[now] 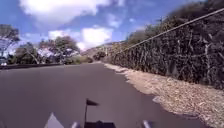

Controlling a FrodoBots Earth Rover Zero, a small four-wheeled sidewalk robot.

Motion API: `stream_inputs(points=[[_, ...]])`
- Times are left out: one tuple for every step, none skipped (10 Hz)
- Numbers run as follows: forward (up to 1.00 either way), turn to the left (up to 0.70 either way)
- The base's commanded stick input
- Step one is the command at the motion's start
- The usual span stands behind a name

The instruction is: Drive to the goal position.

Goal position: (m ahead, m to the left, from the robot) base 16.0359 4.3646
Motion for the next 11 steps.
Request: stream_inputs(points=[[0.63, 0.0], [0.63, 0.0], [0.63, 0.0], [0.63, -0.02], [0.63, -0.07], [0.63, -0.13], [0.63, -0.28], [0.63, -0.25], [0.63, -0.22], [0.63, 0.0], [0.63, 0.0]])
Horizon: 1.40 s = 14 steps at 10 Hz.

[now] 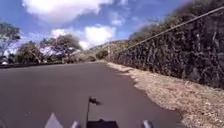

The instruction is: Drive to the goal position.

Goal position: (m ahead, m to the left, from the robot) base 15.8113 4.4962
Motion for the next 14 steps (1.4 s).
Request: stream_inputs(points=[[0.63, 0.0], [0.63, 0.0], [0.63, 0.0], [0.63, 0.0], [0.63, 0.0], [0.63, 0.0], [0.63, 0.0], [0.63, 0.0], [0.63, 0.0], [0.63, 0.0], [0.63, 0.0], [0.63, 0.0], [0.63, 0.0], [0.63, 0.0]])
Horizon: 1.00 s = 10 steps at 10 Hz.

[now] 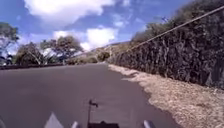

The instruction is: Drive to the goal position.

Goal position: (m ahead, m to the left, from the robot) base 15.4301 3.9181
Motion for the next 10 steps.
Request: stream_inputs(points=[[0.63, 0.0], [0.63, 0.0], [0.63, 0.0], [0.63, 0.0], [0.63, 0.0], [0.63, 0.0], [0.63, 0.0], [0.63, 0.0], [0.63, 0.0], [0.63, 0.0]])
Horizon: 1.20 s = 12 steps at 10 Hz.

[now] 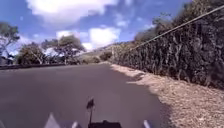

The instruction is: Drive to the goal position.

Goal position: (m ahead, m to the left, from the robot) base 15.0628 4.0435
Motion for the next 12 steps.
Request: stream_inputs(points=[[0.63, 0.0], [0.63, 0.0], [0.63, 0.0], [0.63, 0.0], [0.63, 0.0], [0.63, 0.0], [0.63, 0.0], [0.63, 0.0], [0.63, 0.0], [0.63, 0.0], [0.63, 0.0], [0.63, 0.0]])
